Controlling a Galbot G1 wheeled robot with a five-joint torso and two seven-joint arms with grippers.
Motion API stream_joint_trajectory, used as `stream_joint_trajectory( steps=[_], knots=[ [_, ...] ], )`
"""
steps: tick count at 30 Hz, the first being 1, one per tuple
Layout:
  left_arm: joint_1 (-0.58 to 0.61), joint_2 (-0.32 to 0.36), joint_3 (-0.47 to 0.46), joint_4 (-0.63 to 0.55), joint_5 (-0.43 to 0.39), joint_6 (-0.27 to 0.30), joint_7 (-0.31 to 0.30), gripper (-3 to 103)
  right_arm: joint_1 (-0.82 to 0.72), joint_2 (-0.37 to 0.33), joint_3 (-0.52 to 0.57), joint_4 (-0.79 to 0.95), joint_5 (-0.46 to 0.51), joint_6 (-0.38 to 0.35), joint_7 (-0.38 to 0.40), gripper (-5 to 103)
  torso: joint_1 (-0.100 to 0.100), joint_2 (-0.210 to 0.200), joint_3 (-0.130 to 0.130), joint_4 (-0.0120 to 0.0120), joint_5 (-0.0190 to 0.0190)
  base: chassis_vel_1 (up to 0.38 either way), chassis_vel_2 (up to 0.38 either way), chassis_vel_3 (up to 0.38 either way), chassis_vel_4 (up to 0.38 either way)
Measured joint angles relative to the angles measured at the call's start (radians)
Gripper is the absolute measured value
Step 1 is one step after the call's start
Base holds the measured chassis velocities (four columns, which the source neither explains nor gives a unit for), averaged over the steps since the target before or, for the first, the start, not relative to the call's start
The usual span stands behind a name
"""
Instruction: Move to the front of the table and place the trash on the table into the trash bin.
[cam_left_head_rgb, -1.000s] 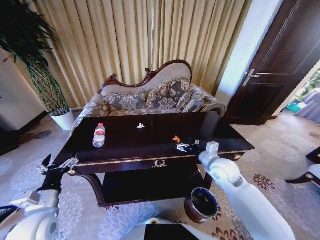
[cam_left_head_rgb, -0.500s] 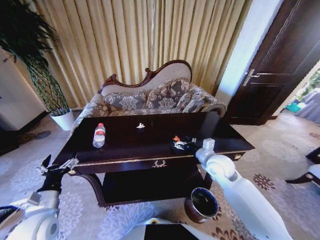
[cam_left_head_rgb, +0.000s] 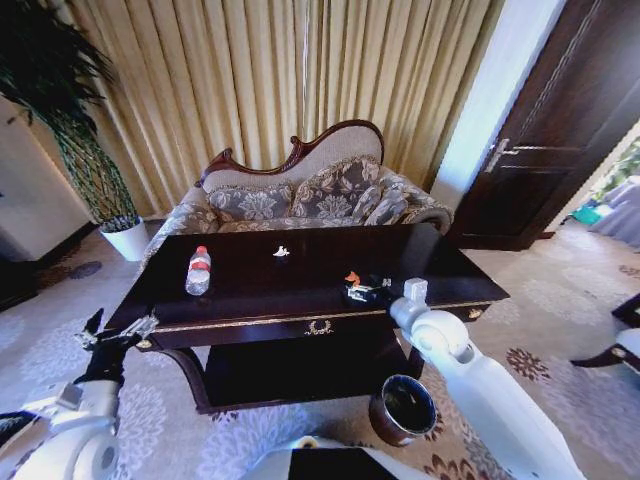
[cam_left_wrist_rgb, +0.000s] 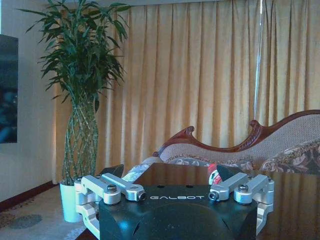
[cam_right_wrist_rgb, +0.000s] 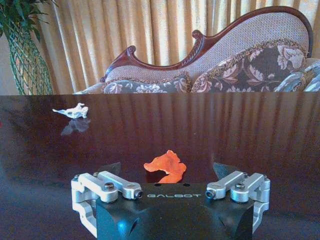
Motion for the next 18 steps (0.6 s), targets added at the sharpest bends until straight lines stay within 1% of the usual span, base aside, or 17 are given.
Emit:
stream_joint_trajectory(
  steps=[12,13,14,15,16,17,18],
  knots=[
    [-0.006,0.002,0.007,-0.003,-0.004,0.003,0.000,100,-0.005,0.001,-0.005,-0.009,-0.019,0.000,0.000,100,0.000,0.000,0.000,0.0000,0.0000,0.000,0.000,0.000,0.000],
    [-0.005,0.002,0.006,-0.003,-0.004,0.003,0.000,100,-0.005,0.002,-0.007,-0.009,-0.021,0.000,0.000,102,0.000,0.000,0.000,0.0000,0.0000,0.000,0.000,0.000,0.000],
    [-0.004,0.002,0.005,-0.003,-0.004,0.003,0.000,100,-0.004,0.002,-0.008,-0.010,-0.022,0.001,0.000,100,0.000,0.000,0.000,0.0000,0.0000,0.000,0.000,0.000,0.000],
    [-0.004,0.002,0.005,-0.003,-0.004,0.003,0.000,100,-0.004,0.002,-0.008,-0.010,-0.022,0.001,0.000,100,0.000,0.000,0.000,0.0000,0.0000,0.000,0.000,0.000,0.000],
    [-0.004,0.002,0.005,-0.003,-0.004,0.003,0.000,100,-0.004,0.003,-0.009,-0.010,-0.022,0.001,0.000,97,0.000,0.000,0.000,0.0000,0.0000,0.000,0.000,0.000,0.000],
    [-0.004,0.002,0.005,-0.003,-0.004,0.003,0.000,100,-0.004,0.003,-0.009,-0.010,-0.022,0.001,0.000,97,0.000,0.000,0.000,0.0000,0.0000,0.000,0.000,0.000,0.000],
    [-0.004,0.002,0.005,-0.003,-0.004,0.003,0.000,100,-0.004,0.003,-0.009,-0.010,-0.023,0.001,0.000,93,0.000,0.000,0.000,0.0000,0.0000,0.000,0.000,0.000,0.000]
  ],
)
